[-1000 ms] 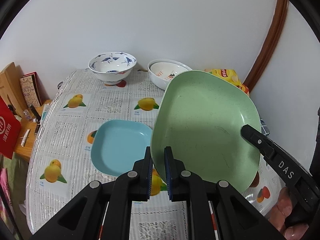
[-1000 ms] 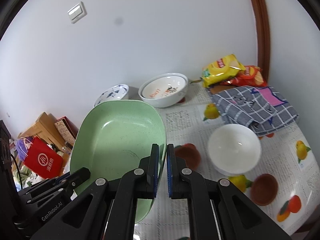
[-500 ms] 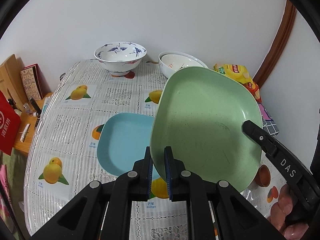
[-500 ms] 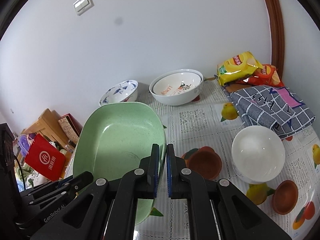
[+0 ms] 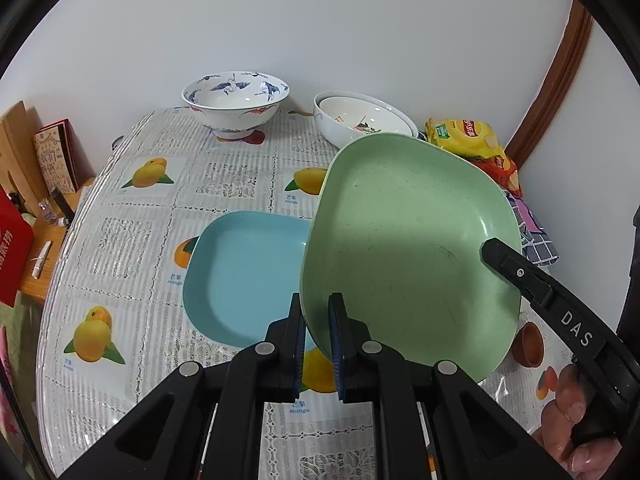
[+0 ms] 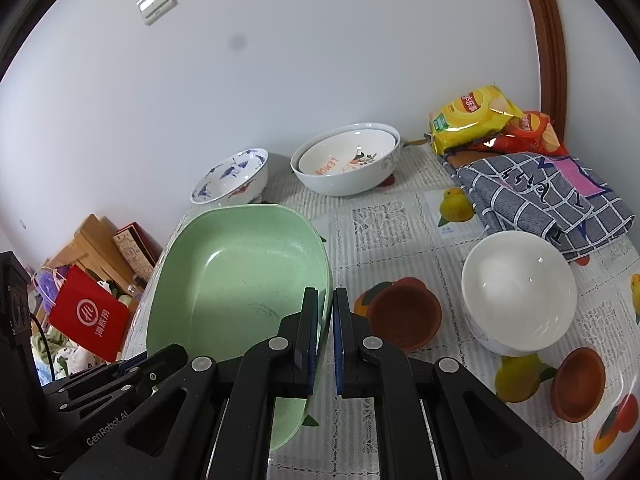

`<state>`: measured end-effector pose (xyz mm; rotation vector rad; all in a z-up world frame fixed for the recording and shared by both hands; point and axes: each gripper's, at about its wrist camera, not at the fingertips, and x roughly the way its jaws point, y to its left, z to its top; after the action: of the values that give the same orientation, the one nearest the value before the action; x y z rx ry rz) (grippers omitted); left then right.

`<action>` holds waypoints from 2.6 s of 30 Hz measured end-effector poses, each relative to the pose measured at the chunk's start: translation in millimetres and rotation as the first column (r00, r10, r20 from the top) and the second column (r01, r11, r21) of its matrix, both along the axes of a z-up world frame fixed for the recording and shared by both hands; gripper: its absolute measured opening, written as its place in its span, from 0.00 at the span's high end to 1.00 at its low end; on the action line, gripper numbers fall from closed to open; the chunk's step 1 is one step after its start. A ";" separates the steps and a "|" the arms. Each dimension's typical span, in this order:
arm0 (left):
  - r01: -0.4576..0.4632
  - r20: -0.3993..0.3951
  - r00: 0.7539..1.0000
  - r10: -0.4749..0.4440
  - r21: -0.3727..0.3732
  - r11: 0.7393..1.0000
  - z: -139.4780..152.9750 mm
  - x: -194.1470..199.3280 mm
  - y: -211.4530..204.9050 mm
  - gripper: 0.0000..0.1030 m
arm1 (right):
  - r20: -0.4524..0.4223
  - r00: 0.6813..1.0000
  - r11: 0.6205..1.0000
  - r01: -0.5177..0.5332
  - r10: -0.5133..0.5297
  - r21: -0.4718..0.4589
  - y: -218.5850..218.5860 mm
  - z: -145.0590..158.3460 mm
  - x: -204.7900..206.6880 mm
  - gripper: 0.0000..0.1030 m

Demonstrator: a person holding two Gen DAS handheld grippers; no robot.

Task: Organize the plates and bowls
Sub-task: 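Lower the green plate over the light-blue plate with both tools, then set the green plate onto the light-blue plate and open both tools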

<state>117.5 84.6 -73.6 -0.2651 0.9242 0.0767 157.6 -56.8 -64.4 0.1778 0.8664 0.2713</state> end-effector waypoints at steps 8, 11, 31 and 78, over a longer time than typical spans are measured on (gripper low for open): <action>0.000 -0.003 1.000 0.000 -0.010 1.000 -5.3 1.0 8.7 0.89 | 0.011 1.000 1.000 -0.007 0.007 0.003 7.0 -2.7 1.0 0.93; -0.003 -0.003 1.000 0.003 -0.012 1.000 -6.0 1.0 13.5 0.89 | 0.013 1.000 1.000 -0.013 0.013 0.000 10.9 -4.1 1.4 0.93; -0.032 -0.024 0.999 0.031 -0.017 0.999 -19.0 -1.6 54.3 0.89 | 0.004 0.999 0.998 -0.048 0.048 0.030 48.0 -20.1 7.2 0.93; -0.084 -0.102 0.991 0.086 0.021 0.996 -65.7 18.5 85.2 0.88 | -0.098 0.992 0.996 -0.084 0.082 -0.023 87.3 -89.7 40.2 0.93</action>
<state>136.0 169.9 -139.4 -0.2873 1.0136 0.1782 197.8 30.5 -154.1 0.1304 0.9748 0.3304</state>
